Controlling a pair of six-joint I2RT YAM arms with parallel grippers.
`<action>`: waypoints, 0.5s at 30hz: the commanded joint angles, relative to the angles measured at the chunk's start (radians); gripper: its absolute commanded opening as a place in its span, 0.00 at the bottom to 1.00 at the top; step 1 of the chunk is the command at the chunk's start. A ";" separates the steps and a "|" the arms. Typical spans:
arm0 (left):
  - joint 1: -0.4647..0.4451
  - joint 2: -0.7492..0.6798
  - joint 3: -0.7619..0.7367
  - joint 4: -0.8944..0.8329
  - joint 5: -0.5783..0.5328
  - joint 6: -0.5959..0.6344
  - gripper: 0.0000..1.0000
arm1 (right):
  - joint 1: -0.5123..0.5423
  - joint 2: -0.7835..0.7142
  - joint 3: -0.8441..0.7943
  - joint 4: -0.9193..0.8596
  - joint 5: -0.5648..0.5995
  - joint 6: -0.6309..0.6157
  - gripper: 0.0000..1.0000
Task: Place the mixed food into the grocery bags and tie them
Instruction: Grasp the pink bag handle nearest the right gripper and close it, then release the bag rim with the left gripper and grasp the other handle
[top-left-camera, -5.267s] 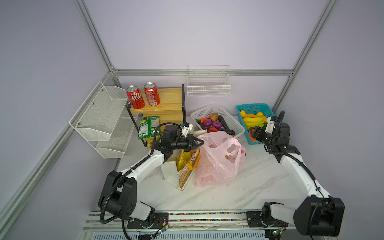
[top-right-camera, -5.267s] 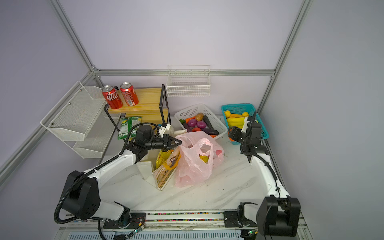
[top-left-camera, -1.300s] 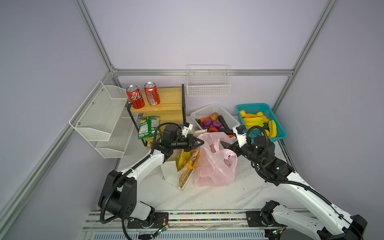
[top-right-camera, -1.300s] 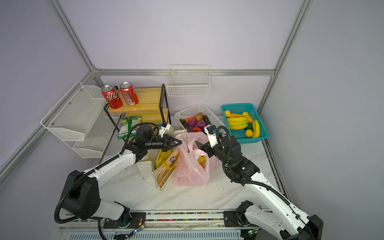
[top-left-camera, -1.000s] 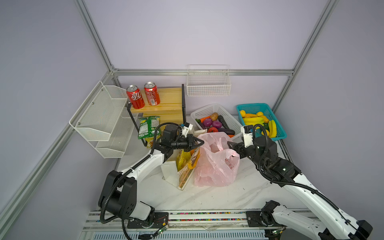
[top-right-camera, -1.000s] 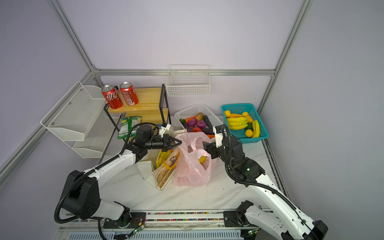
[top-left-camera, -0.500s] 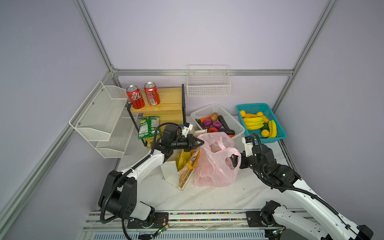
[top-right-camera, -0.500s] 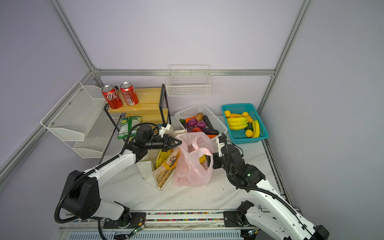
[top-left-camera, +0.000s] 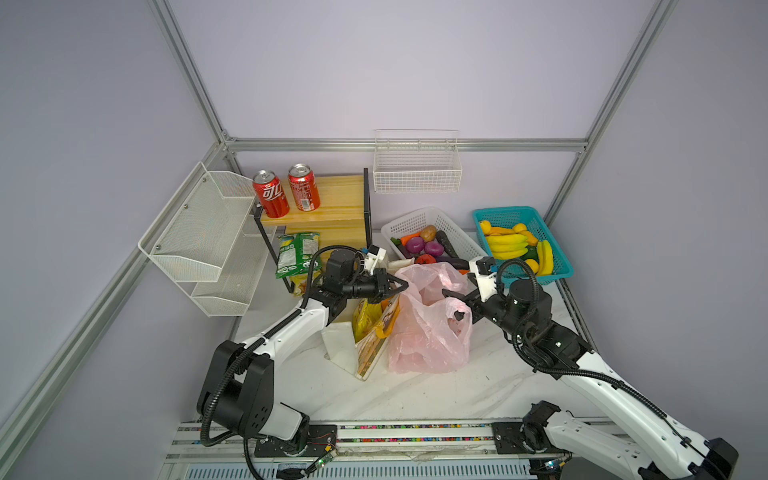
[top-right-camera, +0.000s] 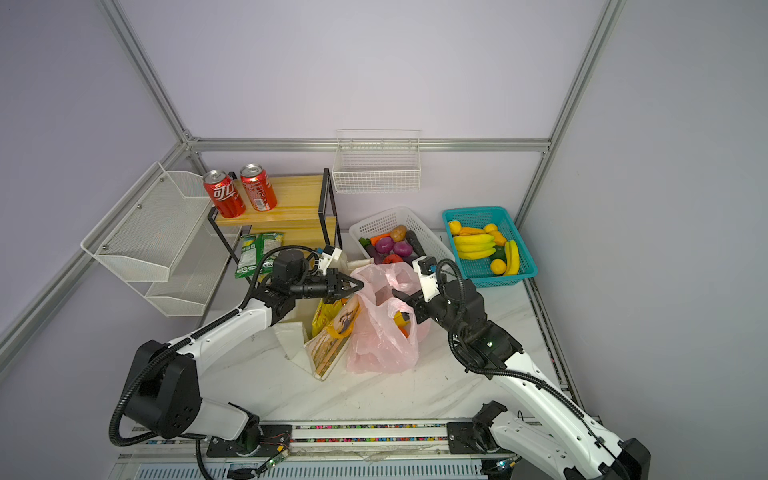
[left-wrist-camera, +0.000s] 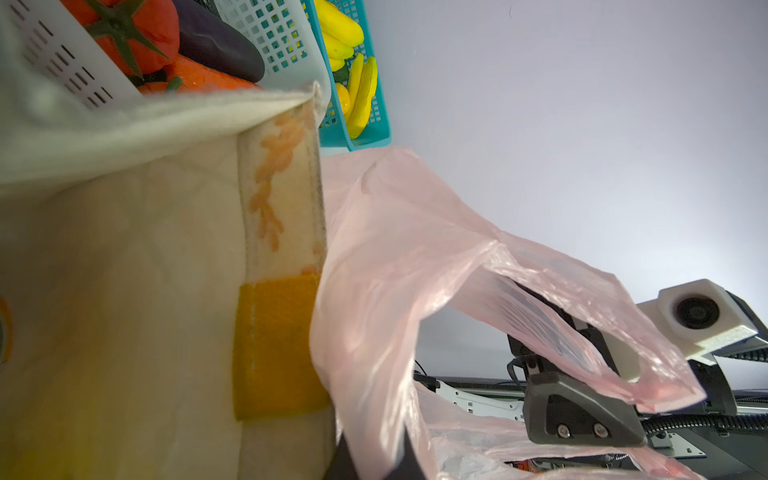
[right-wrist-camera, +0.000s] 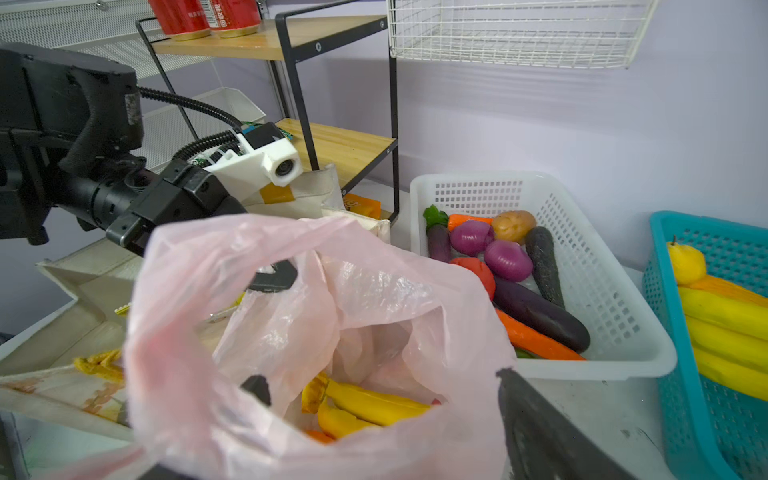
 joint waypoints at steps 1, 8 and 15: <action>0.011 0.010 0.001 0.023 0.013 -0.008 0.00 | 0.005 0.027 0.046 0.109 -0.058 -0.104 0.76; 0.010 -0.016 0.031 -0.037 -0.036 0.033 0.09 | 0.003 0.019 0.071 0.092 -0.078 -0.012 0.10; 0.001 -0.171 0.140 -0.135 -0.192 0.215 0.55 | -0.024 0.093 0.183 -0.007 -0.077 0.242 0.00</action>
